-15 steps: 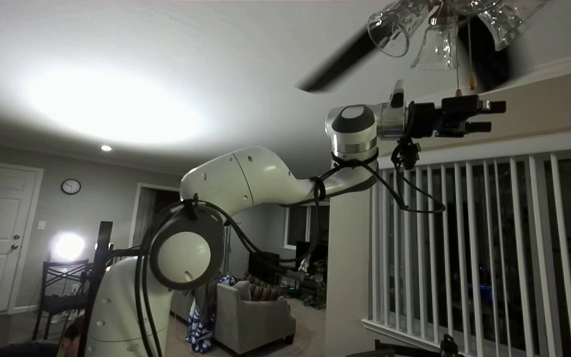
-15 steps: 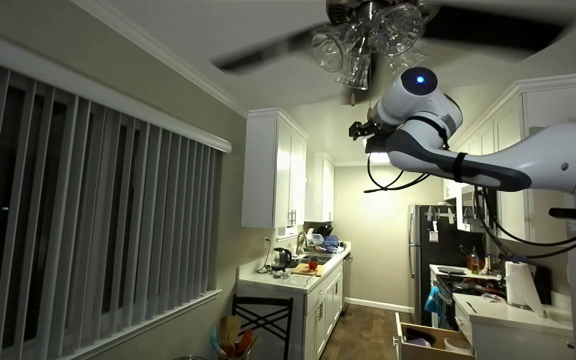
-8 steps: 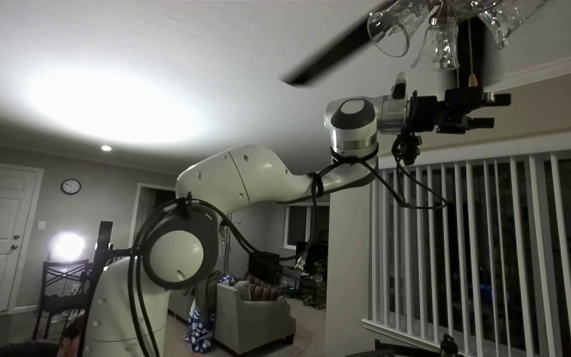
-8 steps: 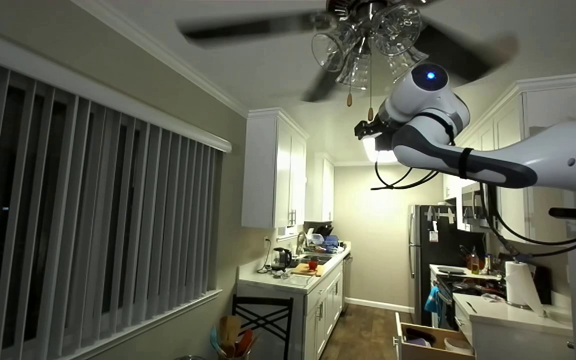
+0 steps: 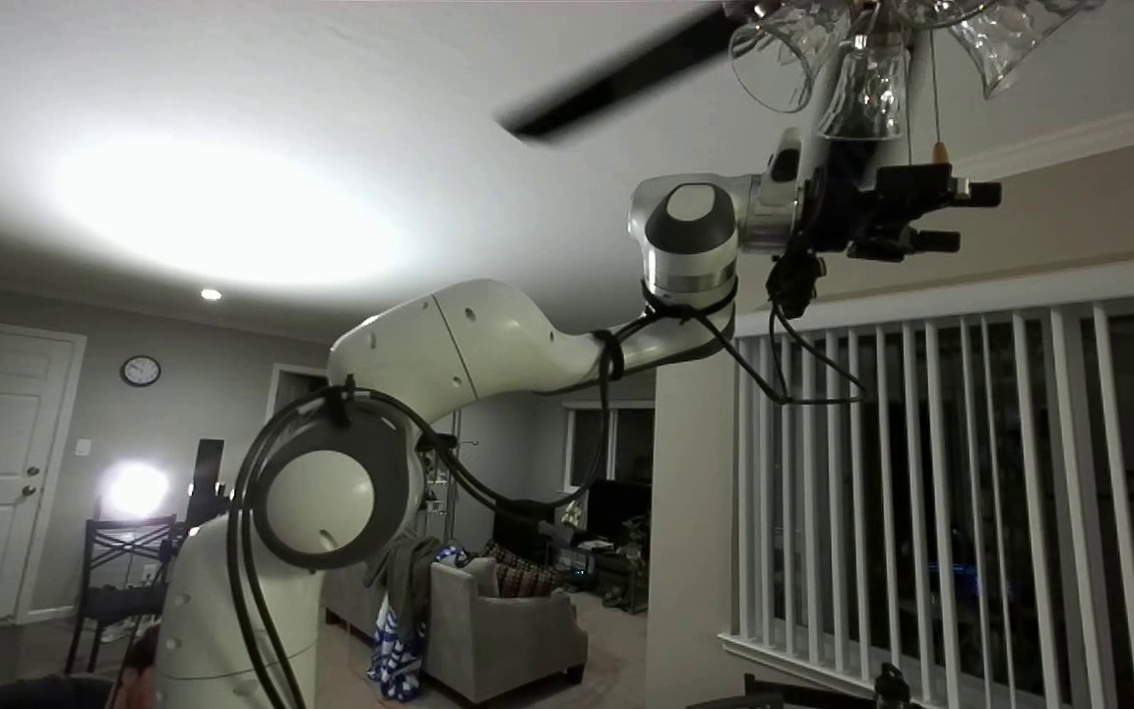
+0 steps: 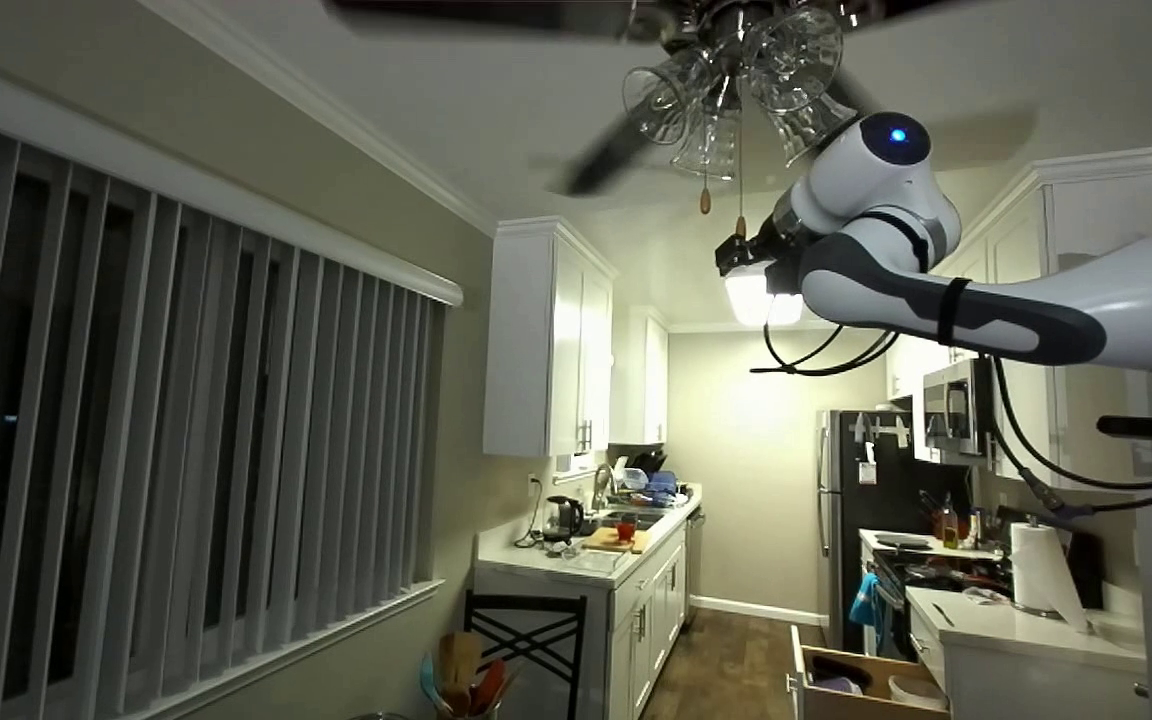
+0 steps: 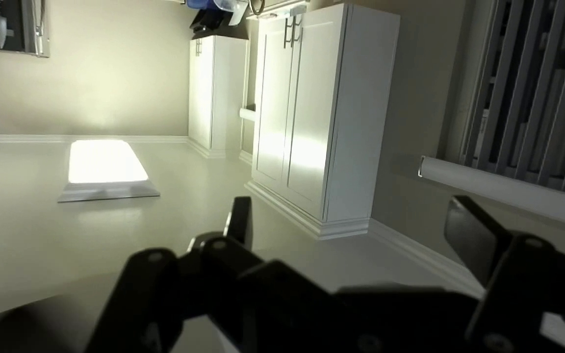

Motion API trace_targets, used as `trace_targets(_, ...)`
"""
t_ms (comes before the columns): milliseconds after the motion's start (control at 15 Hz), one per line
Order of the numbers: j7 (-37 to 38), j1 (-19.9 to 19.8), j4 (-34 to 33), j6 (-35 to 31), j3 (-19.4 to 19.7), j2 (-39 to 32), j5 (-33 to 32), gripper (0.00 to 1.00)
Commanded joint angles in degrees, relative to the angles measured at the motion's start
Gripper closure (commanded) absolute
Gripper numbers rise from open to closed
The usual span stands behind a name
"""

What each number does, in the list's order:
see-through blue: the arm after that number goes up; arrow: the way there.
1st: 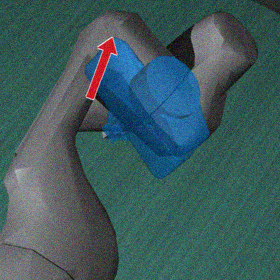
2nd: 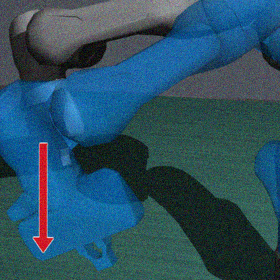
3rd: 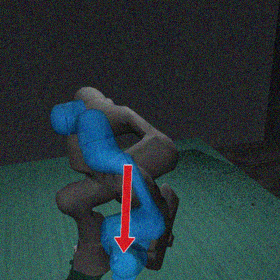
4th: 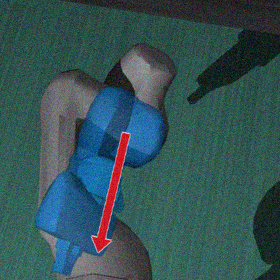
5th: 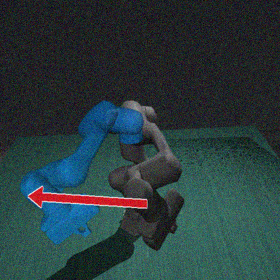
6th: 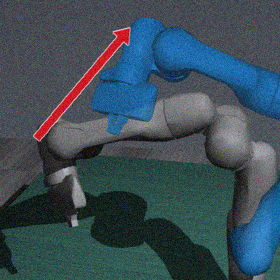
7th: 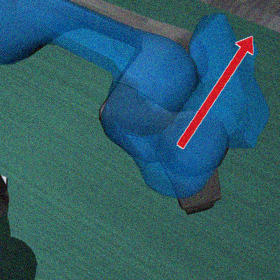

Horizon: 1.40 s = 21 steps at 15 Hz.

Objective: Pull the longer white cord of the ceiling fan

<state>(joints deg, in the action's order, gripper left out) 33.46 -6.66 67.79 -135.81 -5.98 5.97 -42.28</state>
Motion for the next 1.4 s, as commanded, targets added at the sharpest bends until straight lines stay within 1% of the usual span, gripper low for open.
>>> trace_targets(0,-4.67,0.02,4.17,-2.68,1.65,3.62,3.69,0.00)
trace_targets(533,-2.82,0.30,9.92,-13.85,5.49,7.74,4.67,0.00)
trace_targets(800,-6.61,2.50,12.98,-13.15,6.45,9.40,8.57,0.00)
trace_targets(933,-10.76,4.58,15.01,-12.77,7.14,10.67,11.79,0.00)
trace_targets(1067,-13.61,6.12,16.97,-13.72,7.84,12.19,13.80,0.00)
trace_targets(1200,-14.30,7.02,18.34,-15.85,8.40,13.35,13.80,0.00)
trace_targets(1333,-13.04,7.26,19.07,-18.81,8.81,14.11,12.54,0.00)
